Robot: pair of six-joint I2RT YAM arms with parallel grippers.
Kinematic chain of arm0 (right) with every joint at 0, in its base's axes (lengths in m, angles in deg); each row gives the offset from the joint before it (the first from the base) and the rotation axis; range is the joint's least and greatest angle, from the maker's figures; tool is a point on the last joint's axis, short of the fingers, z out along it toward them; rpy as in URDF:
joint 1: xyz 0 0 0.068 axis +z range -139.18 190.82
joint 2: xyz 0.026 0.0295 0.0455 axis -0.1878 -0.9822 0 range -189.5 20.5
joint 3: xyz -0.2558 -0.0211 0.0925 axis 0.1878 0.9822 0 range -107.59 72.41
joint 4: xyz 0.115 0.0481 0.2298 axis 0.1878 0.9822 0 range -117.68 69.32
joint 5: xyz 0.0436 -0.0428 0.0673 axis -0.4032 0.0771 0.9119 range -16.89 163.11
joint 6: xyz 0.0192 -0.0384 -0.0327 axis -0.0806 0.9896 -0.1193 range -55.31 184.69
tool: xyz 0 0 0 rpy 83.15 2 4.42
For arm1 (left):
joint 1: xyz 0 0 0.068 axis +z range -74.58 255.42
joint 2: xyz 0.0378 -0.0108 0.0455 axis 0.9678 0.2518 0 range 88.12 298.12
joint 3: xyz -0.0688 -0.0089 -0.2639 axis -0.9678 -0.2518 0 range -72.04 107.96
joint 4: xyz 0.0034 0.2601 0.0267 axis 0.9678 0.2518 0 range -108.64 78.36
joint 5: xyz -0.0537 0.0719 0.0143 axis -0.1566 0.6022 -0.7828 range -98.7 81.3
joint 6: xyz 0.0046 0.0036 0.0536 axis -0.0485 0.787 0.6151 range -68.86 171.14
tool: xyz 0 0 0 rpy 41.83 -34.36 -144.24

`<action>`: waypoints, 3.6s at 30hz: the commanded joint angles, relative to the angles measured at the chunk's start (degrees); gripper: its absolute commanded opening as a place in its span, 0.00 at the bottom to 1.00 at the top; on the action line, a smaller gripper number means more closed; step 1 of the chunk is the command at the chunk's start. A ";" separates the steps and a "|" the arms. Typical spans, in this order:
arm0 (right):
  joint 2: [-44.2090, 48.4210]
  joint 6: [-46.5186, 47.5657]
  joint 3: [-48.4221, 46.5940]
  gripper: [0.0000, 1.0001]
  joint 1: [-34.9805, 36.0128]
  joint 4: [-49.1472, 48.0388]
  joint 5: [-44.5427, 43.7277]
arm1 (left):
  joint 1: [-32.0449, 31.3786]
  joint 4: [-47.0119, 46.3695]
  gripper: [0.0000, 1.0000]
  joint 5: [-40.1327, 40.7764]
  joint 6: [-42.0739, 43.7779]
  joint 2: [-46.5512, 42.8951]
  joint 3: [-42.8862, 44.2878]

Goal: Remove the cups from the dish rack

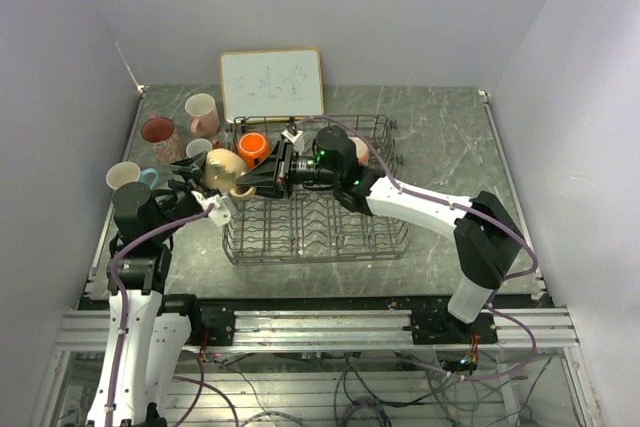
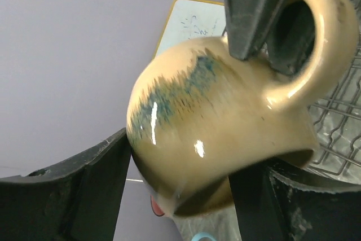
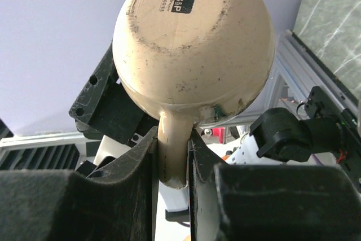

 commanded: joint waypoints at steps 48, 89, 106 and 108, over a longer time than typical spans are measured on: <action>8.72 46.25 -6.28 0.72 -12.78 49.51 -39.04 | 5.01 2.55 0.07 39.51 -11.54 53.29 15.78; -46.54 70.62 -59.90 0.52 3.39 51.26 -63.03 | 10.86 32.92 1.00 16.96 -20.34 40.59 39.38; -41.18 73.04 -58.50 0.00 3.27 48.41 -63.09 | 10.85 31.03 1.00 15.65 -20.48 37.27 37.31; -38.90 72.82 -58.04 0.00 3.13 48.27 -63.19 | 10.85 30.58 1.00 14.81 -20.26 36.57 36.34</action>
